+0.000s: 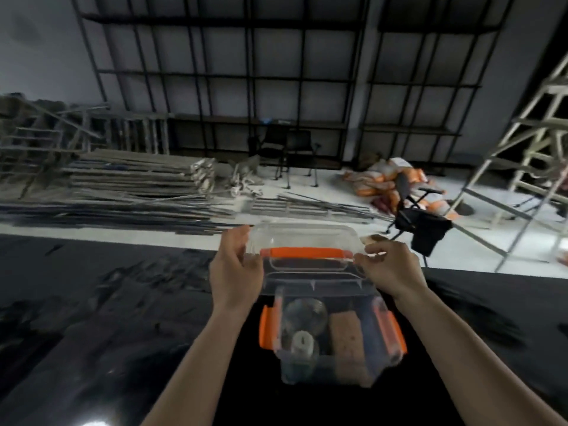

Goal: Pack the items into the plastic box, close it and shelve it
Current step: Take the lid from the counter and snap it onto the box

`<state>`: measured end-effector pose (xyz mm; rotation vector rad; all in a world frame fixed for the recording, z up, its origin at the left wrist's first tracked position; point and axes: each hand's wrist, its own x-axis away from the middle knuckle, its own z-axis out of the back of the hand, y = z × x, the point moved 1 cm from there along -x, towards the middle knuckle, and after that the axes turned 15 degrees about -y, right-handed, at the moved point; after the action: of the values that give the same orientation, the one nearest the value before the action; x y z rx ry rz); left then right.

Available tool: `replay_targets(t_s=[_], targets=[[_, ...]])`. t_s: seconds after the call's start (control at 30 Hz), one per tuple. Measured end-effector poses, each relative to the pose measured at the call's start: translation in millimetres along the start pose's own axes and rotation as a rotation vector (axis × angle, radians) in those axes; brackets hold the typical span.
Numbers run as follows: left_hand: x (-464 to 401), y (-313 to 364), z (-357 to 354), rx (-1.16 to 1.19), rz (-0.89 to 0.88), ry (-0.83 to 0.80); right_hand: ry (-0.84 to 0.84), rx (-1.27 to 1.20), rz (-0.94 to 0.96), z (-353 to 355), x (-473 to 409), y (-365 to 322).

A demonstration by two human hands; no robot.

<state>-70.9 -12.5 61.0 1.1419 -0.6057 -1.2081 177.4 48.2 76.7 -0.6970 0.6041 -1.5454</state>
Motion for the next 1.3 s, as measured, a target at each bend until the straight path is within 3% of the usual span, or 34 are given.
replay_targets(t_s=[0.33,0.9,1.0,1.17,1.3], targets=[[51.3,-27.6,-62.2,-0.226,-0.05,-0.166,0.063,0.071,-0.136,3.9,47.1,74.5],[48.3,-48.0,-66.1,-0.469,0.042,-0.317,-0.009,0.172,-0.2,-25.2,45.3,83.5],[43.7,-41.7,-69.6,-0.655,0.018,-0.323,-0.052,0.265,-0.177,-27.5,42.1,84.5],[39.2,-42.5,-82.3,-0.674,0.057,-0.506,-0.003,0.415,0.003,-37.0,40.2,84.3],[41.2,-48.2,-84.8,-0.666,0.067,-0.537,-0.178,0.416,0.152,-47.9,35.9,90.7]])
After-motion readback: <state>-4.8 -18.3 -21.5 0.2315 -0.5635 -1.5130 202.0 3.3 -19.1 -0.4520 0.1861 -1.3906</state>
